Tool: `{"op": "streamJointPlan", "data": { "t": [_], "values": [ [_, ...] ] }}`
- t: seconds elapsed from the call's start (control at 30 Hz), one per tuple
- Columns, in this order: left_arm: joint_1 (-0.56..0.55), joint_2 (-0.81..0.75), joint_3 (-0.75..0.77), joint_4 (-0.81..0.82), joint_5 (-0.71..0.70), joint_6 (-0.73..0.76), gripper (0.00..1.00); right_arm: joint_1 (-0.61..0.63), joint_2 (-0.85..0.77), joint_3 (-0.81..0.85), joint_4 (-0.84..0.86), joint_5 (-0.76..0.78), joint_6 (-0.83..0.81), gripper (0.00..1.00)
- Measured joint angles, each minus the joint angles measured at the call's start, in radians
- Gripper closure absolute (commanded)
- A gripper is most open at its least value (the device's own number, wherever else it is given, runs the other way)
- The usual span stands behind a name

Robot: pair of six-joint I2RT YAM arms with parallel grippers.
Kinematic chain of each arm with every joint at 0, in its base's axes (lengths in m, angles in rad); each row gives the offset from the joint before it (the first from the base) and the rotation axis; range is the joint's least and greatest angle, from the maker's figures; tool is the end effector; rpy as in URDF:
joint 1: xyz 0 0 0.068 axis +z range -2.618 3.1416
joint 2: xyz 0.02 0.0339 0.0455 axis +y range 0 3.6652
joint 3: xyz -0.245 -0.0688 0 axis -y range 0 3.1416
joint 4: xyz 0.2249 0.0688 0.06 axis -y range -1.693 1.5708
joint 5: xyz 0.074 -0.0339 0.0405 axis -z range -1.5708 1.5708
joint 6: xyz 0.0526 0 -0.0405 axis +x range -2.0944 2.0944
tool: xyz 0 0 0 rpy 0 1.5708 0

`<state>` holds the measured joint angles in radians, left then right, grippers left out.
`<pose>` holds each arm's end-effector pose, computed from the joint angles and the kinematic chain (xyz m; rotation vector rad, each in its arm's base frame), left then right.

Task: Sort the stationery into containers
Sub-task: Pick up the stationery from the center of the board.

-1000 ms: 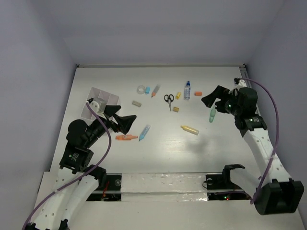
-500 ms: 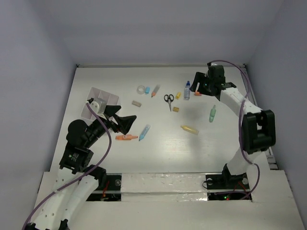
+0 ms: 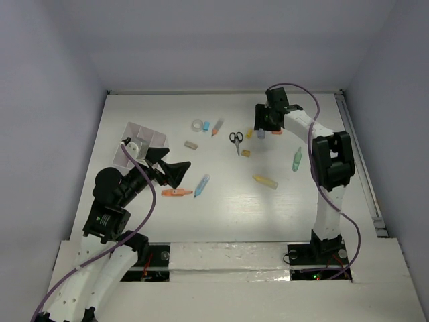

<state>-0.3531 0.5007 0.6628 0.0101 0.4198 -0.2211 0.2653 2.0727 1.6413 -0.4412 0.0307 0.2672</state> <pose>0.1217 -0.0677 0.3475 0.4504 1.3867 -0.7646 0.4333 0.1161 0.1918 0.0160 2.4530 0.1986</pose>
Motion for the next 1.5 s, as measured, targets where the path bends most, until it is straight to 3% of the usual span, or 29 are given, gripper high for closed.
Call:
{"op": "streamJointPlan", "data": {
  "t": [0.23, 0.33, 0.43, 0.57, 0.6, 0.7, 0.83, 0.97, 1.1, 1.23, 1.4, 1.43, 1.5],
  "values": [
    [0.000, 0.000, 0.000, 0.000, 0.003, 0.002, 0.01, 0.013, 0.069, 0.026, -0.009, 0.011, 0.001, 0.41],
    [-0.001, 0.000, 0.000, 0.000, 0.003, 0.003, 0.01, 0.013, 0.101, 0.034, -0.013, 0.025, 0.001, 0.49],
    [-0.001, 0.002, 0.000, 0.000, 0.005, 0.003, 0.01, 0.013, 0.114, 0.042, -0.017, 0.035, 0.005, 0.51],
    [-0.001, 0.010, 0.000, 0.000, 0.008, 0.003, 0.01, 0.013, 0.127, 0.067, -0.018, 0.050, 0.009, 0.64],
    [-0.001, 0.013, 0.000, 0.001, 0.008, 0.003, 0.01, 0.013, 0.129, 0.070, -0.016, 0.054, 0.010, 0.73],
    [-0.001, 0.019, 0.000, 0.001, 0.008, 0.002, 0.01, 0.013, 0.130, 0.070, -0.013, 0.066, 0.013, 0.87],
    [-0.010, 0.031, 0.000, 0.013, 0.000, -0.018, 0.01, 0.015, 0.096, 0.009, 0.052, 0.073, 0.009, 0.88],
    [-0.012, 0.063, 0.000, 0.033, -0.014, -0.055, 0.01, 0.026, -0.047, -0.161, 0.120, 0.074, -0.011, 0.89],
    [-0.012, 0.138, 0.013, 0.029, -0.024, -0.081, 0.01, 0.068, -0.300, -0.352, 0.201, 0.048, -0.014, 0.90],
    [-0.012, 0.230, 0.047, 0.032, -0.024, -0.145, 0.01, 0.138, -0.596, -0.568, 0.377, -0.087, 0.031, 0.91],
    [-0.012, 0.319, 0.047, 0.091, -0.005, -0.261, 0.01, 0.253, -0.829, -0.793, 0.558, -0.275, 0.079, 0.90],
    [-0.012, 0.333, 0.046, 0.106, -0.001, -0.281, 0.09, 0.272, -0.856, -0.831, 0.589, -0.311, 0.089, 0.90],
    [-0.013, 0.368, 0.040, 0.155, 0.022, -0.323, 0.14, 0.299, -0.901, -0.896, 0.620, -0.388, 0.107, 0.90]
  ]
}}
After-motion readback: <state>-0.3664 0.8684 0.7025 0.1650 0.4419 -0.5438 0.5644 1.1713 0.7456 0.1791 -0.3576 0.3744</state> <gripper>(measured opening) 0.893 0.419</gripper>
